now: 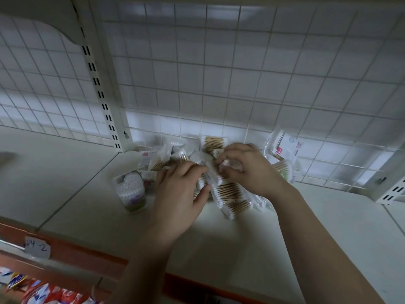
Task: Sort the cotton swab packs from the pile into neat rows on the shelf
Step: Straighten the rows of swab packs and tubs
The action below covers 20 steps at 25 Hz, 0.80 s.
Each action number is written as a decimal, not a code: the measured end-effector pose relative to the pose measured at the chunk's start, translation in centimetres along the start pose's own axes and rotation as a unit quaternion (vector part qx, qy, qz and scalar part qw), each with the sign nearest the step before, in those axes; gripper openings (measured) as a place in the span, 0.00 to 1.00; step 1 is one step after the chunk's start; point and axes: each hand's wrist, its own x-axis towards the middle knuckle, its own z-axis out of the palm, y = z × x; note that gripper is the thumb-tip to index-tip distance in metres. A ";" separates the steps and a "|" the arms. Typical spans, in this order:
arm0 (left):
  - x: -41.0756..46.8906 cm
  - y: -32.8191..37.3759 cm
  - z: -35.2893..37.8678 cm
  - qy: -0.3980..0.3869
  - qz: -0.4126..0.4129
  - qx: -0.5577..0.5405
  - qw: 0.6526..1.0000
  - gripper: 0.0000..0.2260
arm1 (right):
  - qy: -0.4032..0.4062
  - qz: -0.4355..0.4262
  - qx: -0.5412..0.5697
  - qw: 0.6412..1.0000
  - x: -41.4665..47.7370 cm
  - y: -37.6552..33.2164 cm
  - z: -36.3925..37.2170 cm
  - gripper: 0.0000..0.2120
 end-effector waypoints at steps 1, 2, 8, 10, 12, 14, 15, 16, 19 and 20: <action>0.0 0.1 0.1 -0.001 -0.001 0.002 1.000 0.14 | 0.004 0.007 0.004 1.000 -0.1 0.0 -0.3 0.09; 0.1 0.2 0.3 -0.001 -0.002 0.004 1.000 0.14 | 0.010 0.014 0.011 1.000 -0.3 0.0 -0.7 0.10; 1.4 0.8 1.9 -0.026 0.010 0.020 0.999 0.16 | 0.091 0.038 0.044 0.994 -2.0 -0.8 -3.5 0.11; 2.4 0.9 2.4 -0.064 0.013 0.005 0.998 0.18 | 0.129 0.051 0.053 0.989 -2.5 -1.0 -4.5 0.11; 3.3 0.9 3.0 -0.104 0.020 -0.012 0.994 0.19 | 0.156 0.064 0.058 0.984 -2.9 -1.1 -5.3 0.11; 3.7 1.0 3.6 -0.131 0.018 -0.026 0.991 0.20 | 0.168 0.070 0.053 0.982 -3.4 -1.3 -6.0 0.11; 3.8 0.9 3.9 -0.136 0.014 -0.034 0.990 0.20 | 0.169 0.072 0.050 0.982 -3.7 -1.4 -6.3 0.11; 4.0 0.9 4.2 -0.136 0.010 -0.042 0.990 0.20 | 0.169 0.074 0.050 0.982 -3.9 -1.5 -6.4 0.11; 4.5 0.8 4.8 -0.126 0.013 -0.038 0.991 0.21 | 0.163 0.091 0.060 0.981 -4.7 -1.5 -6.2 0.12; 4.7 0.7 4.9 -0.124 0.018 -0.036 0.991 0.20 | 0.163 0.101 0.061 0.980 -4.9 -1.4 -6.0 0.12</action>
